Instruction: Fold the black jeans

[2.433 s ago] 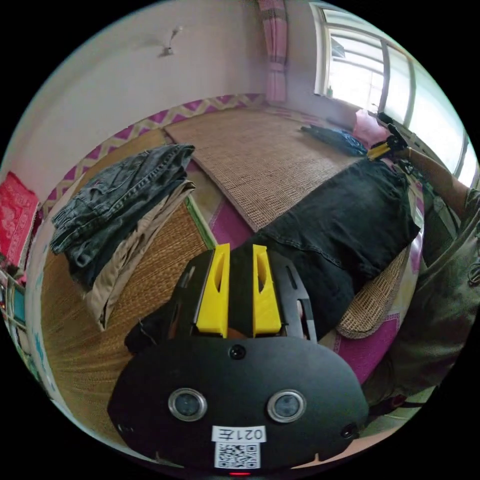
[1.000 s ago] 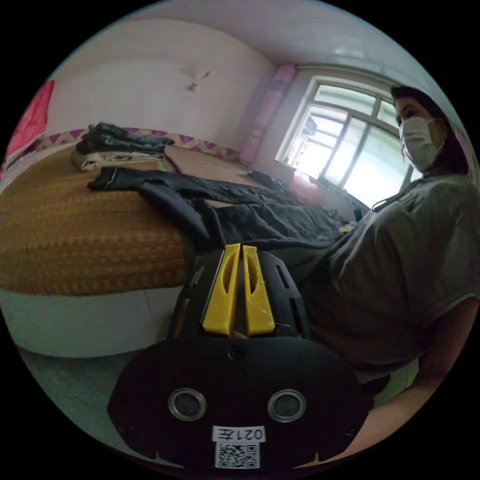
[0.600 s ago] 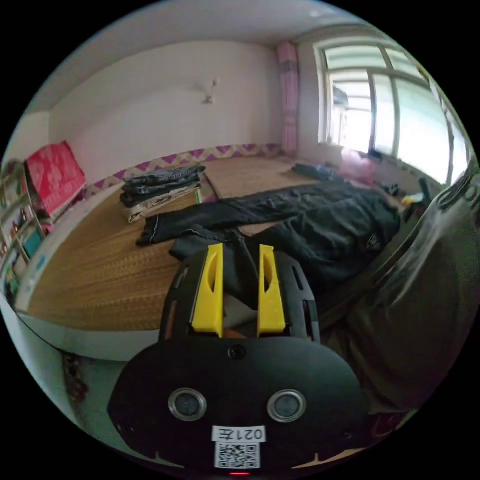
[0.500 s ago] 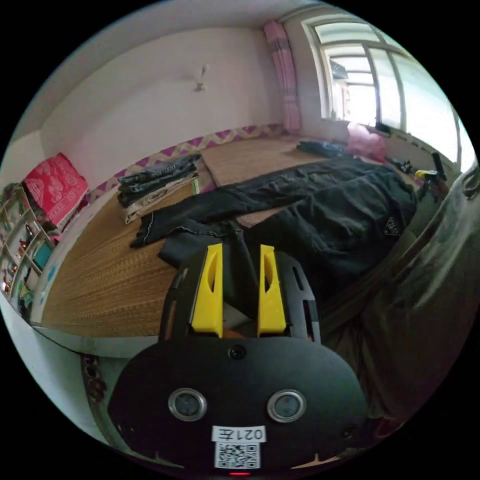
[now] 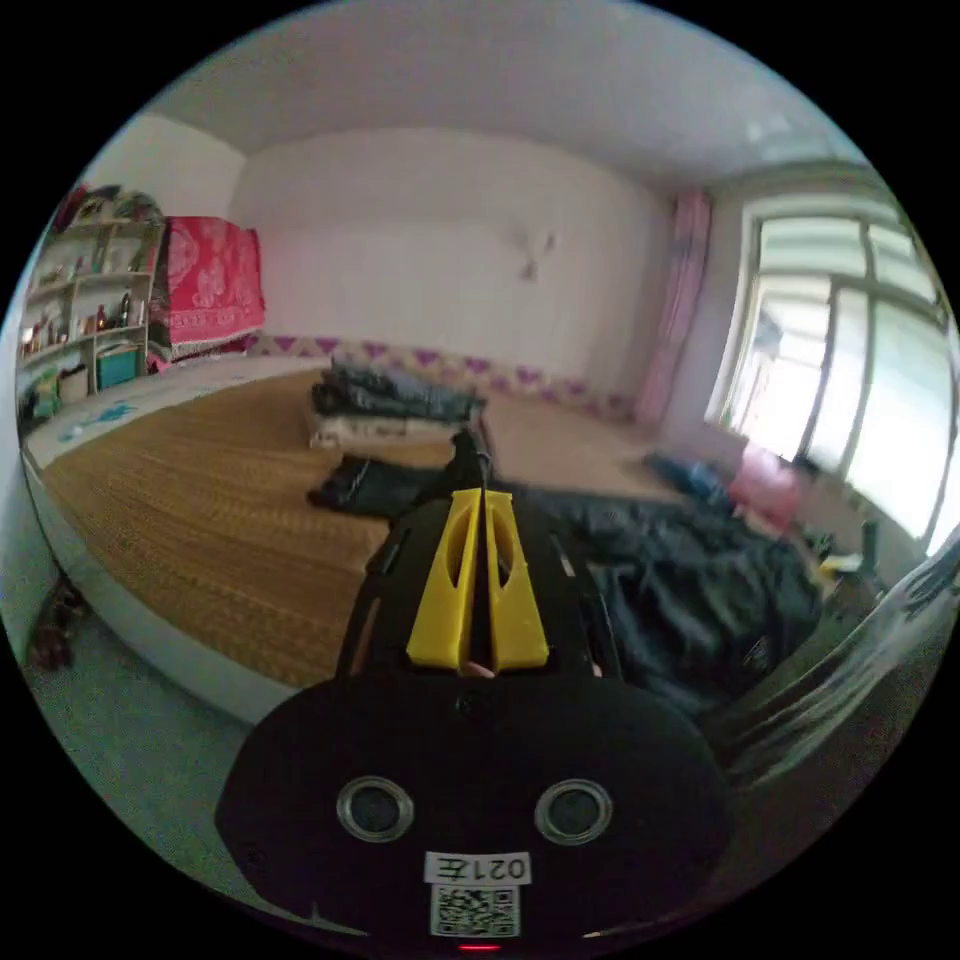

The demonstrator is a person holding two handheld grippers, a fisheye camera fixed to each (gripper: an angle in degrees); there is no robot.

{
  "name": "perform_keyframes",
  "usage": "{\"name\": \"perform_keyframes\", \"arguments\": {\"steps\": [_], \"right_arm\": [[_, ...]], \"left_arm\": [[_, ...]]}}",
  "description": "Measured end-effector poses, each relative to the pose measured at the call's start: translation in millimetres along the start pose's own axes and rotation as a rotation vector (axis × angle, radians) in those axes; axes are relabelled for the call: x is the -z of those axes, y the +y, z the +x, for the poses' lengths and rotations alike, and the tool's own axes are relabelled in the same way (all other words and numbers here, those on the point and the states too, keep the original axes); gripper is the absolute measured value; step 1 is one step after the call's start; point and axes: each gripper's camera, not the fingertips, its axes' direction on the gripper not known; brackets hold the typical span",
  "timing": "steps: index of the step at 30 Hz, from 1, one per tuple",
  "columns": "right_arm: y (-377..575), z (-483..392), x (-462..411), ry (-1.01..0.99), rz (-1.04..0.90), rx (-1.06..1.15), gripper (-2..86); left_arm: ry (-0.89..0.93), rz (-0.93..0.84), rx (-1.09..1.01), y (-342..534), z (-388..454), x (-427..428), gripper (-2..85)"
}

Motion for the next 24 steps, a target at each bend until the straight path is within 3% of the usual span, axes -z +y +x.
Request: {"name": "perform_keyframes", "arguments": {"steps": [2, 4, 10, 18, 24], "right_arm": [[4, 6, -2, -0.005, 0.014, -0.006, -0.3], [7, 11, -6, -0.008, 0.019, -0.010, -0.7], [18, 17, -31, -0.041, -0.003, -0.006, -0.9], [26, 12, -65, -0.018, -0.085, 0.033, 1.6], [16, 10, -116, 0.112, -0.210, 0.119, 5.8]], "left_arm": [[0.091, 0.154, 0.086, -1, -36, 35, -0.9], [0.062, 0.145, 0.175, 12, -65, 42, -0.9], [-0.057, -0.192, 0.524, 83, -138, 20, -1.0], [-0.152, -0.279, 0.411, 65, -132, 15, -0.9], [-0.155, -0.390, 0.411, 53, -128, 6, -0.8]]}}
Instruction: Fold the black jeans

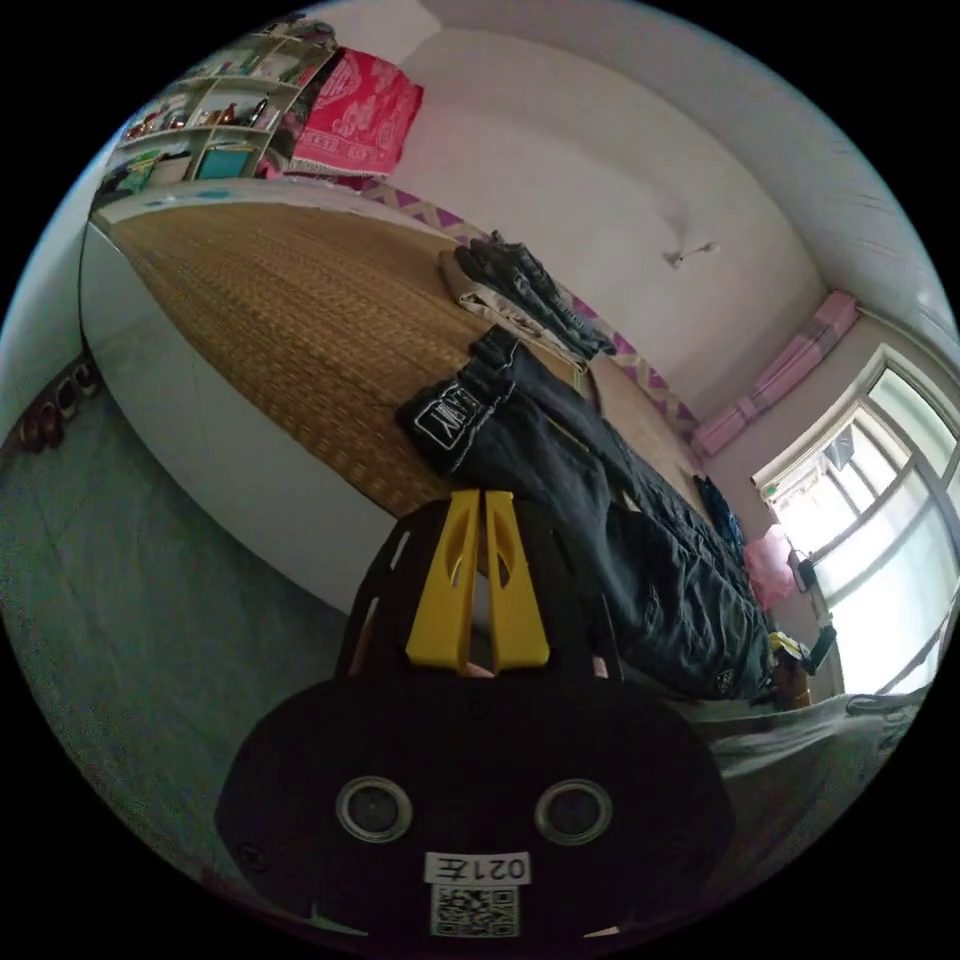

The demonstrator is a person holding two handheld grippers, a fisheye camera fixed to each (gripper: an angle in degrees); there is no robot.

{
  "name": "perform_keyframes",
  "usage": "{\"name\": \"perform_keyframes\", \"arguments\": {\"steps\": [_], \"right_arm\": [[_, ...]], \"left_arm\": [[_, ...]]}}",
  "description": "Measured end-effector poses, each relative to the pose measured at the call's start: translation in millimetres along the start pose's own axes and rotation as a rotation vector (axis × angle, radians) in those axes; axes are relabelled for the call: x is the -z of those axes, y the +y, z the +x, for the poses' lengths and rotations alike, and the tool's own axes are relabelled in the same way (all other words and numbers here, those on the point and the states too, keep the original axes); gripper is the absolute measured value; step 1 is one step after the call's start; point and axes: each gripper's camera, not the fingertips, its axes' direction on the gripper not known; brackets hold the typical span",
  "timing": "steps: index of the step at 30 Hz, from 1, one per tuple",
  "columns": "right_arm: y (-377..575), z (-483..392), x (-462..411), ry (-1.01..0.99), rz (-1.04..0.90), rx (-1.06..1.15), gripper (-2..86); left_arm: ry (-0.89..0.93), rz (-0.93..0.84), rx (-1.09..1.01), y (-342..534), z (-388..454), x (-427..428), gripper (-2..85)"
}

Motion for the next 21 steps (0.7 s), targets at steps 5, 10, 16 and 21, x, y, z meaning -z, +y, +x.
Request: {"name": "perform_keyframes", "arguments": {"steps": [5, 10, 16, 21], "right_arm": [[-28, -7, -44, 0.058, -0.078, 0.113, 6.7], [-42, -2, -65, 0.067, -0.061, 0.149, 7.2], [-38, 0, -84, 0.067, -0.074, 0.145, 7.2], [-21, -12, -82, 0.072, -0.041, 0.136, 7.0]], "left_arm": [[-0.157, -0.021, -0.314, -3, 58, 15, -0.2], [-0.171, 0.026, -0.508, -25, 117, -4, 0.6], [-0.335, -0.013, -0.544, -59, 154, -54, -0.5], [-0.271, 0.057, -0.402, -63, 136, -43, -0.9]]}}
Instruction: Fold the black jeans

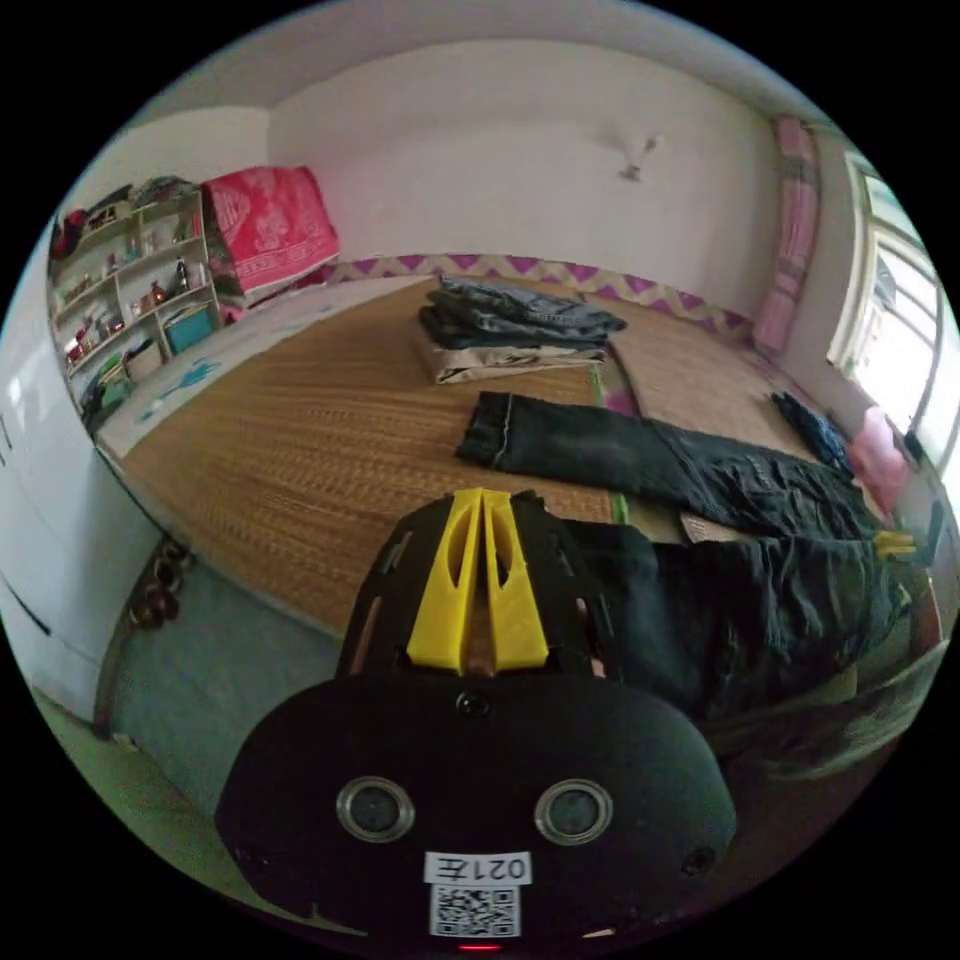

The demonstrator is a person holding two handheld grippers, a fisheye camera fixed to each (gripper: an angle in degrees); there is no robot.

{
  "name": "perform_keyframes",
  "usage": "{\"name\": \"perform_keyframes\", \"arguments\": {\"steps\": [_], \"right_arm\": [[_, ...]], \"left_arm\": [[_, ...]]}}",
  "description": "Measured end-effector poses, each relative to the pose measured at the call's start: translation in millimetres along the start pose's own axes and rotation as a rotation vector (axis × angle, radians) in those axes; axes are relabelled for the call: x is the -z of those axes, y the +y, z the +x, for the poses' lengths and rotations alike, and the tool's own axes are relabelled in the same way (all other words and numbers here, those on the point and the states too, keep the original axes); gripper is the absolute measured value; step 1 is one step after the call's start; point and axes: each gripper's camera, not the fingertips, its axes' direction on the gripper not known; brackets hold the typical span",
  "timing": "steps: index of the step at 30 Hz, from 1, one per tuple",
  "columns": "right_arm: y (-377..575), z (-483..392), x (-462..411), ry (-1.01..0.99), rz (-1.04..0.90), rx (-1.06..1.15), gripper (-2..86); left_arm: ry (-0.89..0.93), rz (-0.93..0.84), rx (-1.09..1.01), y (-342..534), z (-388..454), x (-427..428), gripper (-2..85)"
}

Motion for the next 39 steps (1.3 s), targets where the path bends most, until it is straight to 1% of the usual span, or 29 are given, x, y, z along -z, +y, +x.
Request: {"name": "perform_keyframes", "arguments": {"steps": [2, 4, 6, 7, 8, 9, 11, 14, 16, 18, 21, 22, 25, 30, 33, 34, 36, 38, 39], "right_arm": [[6, -4, -2, -0.004, 0.014, -0.013, 7.0], [9, -6, -7, -0.011, 0.019, -0.018, 6.9], [10, -7, -13, -0.018, 0.018, -0.024, 6.9], [10, -7, -17, -0.029, 0.016, -0.028, 6.9], [10, -8, -21, -0.037, 0.011, -0.028, 6.9], [10, -9, -24, -0.039, 0.007, -0.026, 6.9], [8, -15, -31, -0.051, -0.008, -0.012, 7.0], [5, -20, -37, -0.057, -0.019, 0.002, 7.1], [3, -21, -39, -0.062, -0.025, 0.004, 7.2], [0, -22, -40, -0.063, -0.033, 0.006, 7.2], [-4, -22, -41, -0.040, -0.052, 0.005, 7.2], [-5, -18, -41, -0.034, -0.059, -0.003, 7.2], [-9, -10, -41, -0.026, -0.071, -0.020, 7.1], [-20, -1, -41, -0.020, -0.076, -0.036, 7.2], [-28, 4, -38, -0.018, -0.064, -0.050, 7.2], [-30, 8, -37, -0.014, -0.055, -0.064, 7.2], [-31, 16, -41, -0.011, -0.065, -0.097, 7.2], [-33, 23, -56, -0.019, -0.142, -0.115, 7.2], [-35, 22, -57, -0.017, -0.144, -0.114, 7.3]], "left_arm": [[0.140, 0.013, -0.139, -1, 22, 1, -0.8], [0.151, 0.017, -0.216, -5, 43, 1, -0.5], [0.110, 0.139, -0.181, -10, 51, 13, -0.4], [0.088, 0.224, -0.120, -14, 49, 24, -0.4], [0.089, 0.263, -0.099, -20, 49, 29, -0.4], [0.091, 0.248, -0.117, -24, 51, 28, -0.3], [0.135, 0.010, -0.300, -42, 75, -6, 0.4], [0.154, -0.196, -0.485, -44, 102, -61, 5.3], [0.133, -0.254, -0.551, -46, 109, -85, 6.9], [0.160, -0.289, -0.597, -49, 112, -101, 7.1], [0.291, -0.337, -0.606, -59, 109, -117, 4.3], [0.332, -0.343, -0.628, -61, 110, -121, 1.8], [0.321, -0.327, -0.653, -64, 114, -126, -0.4], [0.322, -0.268, -0.582, -80, 108, -135, -0.9], [0.346, -0.185, -0.515, -92, 102, -137, -0.9], [0.351, -0.185, -0.491, -95, 100, -142, -1.0], [0.334, -0.290, -0.485, -94, 99, -162, -1.0], [0.371, -0.309, -0.450, -95, 93, -170, -0.9], [0.380, -0.303, -0.445, -96, 91, -169, -0.9]]}}
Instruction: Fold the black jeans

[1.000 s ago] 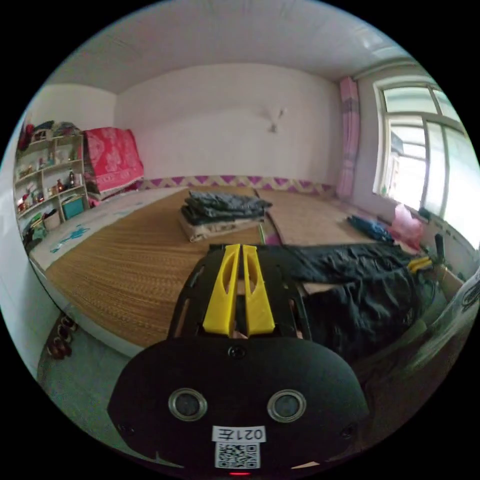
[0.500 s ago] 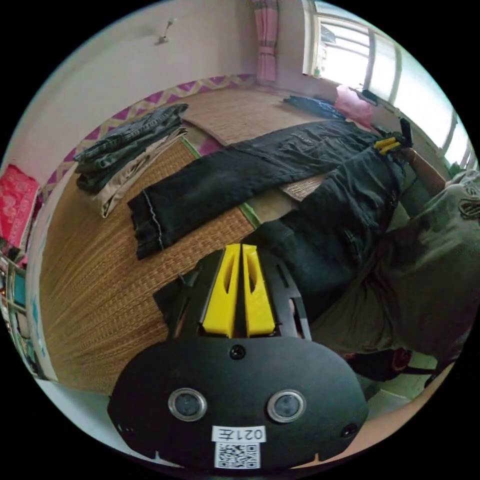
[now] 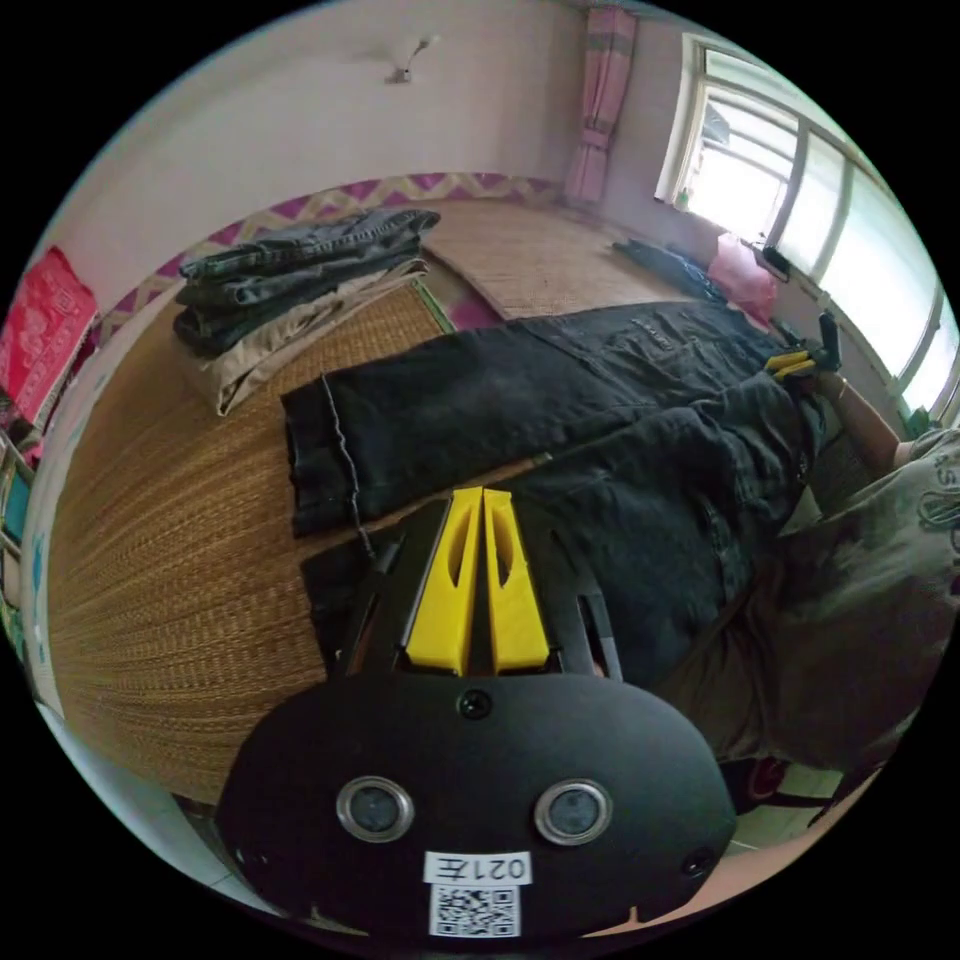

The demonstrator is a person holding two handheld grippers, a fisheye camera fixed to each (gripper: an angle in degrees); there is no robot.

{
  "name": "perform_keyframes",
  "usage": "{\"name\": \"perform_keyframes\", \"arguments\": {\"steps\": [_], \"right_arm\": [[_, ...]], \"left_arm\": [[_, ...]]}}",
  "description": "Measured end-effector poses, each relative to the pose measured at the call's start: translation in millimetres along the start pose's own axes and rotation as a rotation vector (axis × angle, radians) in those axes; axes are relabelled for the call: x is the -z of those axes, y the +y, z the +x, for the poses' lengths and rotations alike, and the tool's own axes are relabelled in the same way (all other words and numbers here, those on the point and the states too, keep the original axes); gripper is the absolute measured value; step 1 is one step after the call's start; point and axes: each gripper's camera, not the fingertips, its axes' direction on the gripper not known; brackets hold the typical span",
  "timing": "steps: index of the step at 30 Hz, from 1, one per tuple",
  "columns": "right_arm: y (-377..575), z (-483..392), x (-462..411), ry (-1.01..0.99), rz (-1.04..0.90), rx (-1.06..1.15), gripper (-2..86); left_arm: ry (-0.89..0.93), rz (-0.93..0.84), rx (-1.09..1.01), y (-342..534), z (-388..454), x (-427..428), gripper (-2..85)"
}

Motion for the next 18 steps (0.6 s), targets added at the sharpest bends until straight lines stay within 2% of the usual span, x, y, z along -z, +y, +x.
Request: {"name": "perform_keyframes", "arguments": {"steps": [3, 5, 8, 12, 14, 18], "right_arm": [[-11, -1, 13, -0.007, 0.022, 0.003, 7.4], [-11, 11, 44, -0.042, 0.142, -0.064, 7.4], [-1, 37, 88, -0.025, 0.314, -0.198, 6.6], [-3, 70, 111, 0.106, 0.315, -0.321, 6.3], [-16, 96, 111, 0.173, 0.253, -0.365, 6.7], [-35, 149, 113, 0.088, 0.209, -0.468, 7.6]], "left_arm": [[0.066, 0.109, 0.025, 5, -8, 18, -1.0], [0.126, 0.277, 0.100, 13, -19, 43, -1.0], [0.102, 0.334, 0.179, 12, -27, 58, -1.0], [0.048, 0.263, 0.153, -11, -19, 45, -1.0], [-0.009, 0.158, 0.157, -31, -16, 20, -1.0], [-0.050, 0.041, 0.142, -53, -17, -18, -0.9]]}}
